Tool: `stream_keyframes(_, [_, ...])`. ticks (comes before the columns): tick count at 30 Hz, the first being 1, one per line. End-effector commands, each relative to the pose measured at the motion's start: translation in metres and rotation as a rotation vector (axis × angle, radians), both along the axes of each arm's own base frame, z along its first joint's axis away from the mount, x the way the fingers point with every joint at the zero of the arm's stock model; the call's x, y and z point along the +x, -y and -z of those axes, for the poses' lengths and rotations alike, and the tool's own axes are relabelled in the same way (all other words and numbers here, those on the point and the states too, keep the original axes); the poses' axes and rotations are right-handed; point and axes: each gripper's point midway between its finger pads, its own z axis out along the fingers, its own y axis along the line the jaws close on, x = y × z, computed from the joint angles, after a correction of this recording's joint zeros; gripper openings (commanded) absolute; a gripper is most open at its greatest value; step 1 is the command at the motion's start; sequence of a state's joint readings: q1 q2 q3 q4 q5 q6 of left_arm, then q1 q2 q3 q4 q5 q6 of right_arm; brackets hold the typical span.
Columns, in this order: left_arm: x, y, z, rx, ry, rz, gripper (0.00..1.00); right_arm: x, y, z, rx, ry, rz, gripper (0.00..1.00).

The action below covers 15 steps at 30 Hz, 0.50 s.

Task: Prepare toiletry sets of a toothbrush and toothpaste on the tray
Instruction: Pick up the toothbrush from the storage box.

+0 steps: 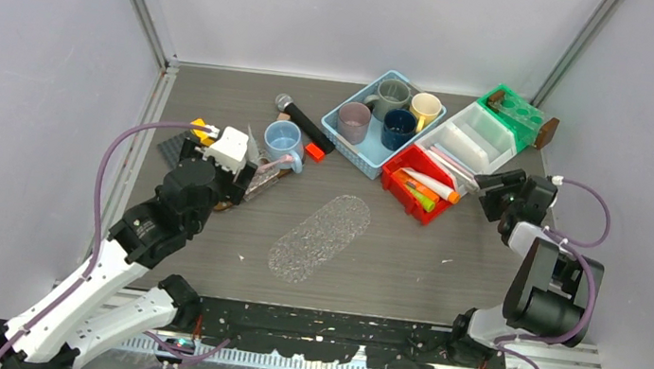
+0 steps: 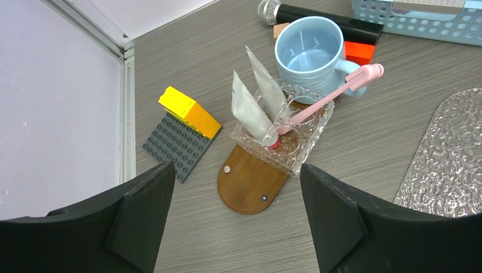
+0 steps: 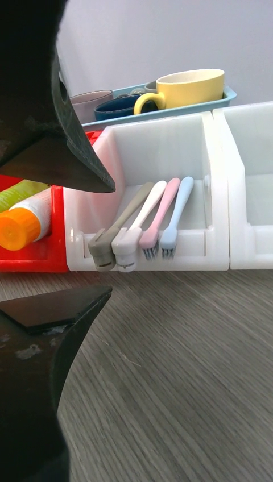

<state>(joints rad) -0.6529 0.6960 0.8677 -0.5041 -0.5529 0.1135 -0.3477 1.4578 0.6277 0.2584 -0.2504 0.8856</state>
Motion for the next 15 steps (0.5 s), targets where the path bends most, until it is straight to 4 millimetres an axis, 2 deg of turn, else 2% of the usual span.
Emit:
stream_keyframes(1, [0.006, 0.005, -0.011, -0.043, 0.047, 0.009, 0.83, 0.009, -0.001, -0.007, 0.031, 0.085, -0.001, 0.65])
stream_keyframes(10, [0.008, 0.006, -0.007, -0.044, 0.049, 0.007, 0.83, 0.014, -0.004, 0.003, 0.072, 0.12, -0.012, 0.52])
stream_keyframes(15, [0.009, 0.007, -0.006, -0.046, 0.049, 0.009, 0.82, 0.011, -0.008, 0.007, 0.101, 0.126, -0.017, 0.5])
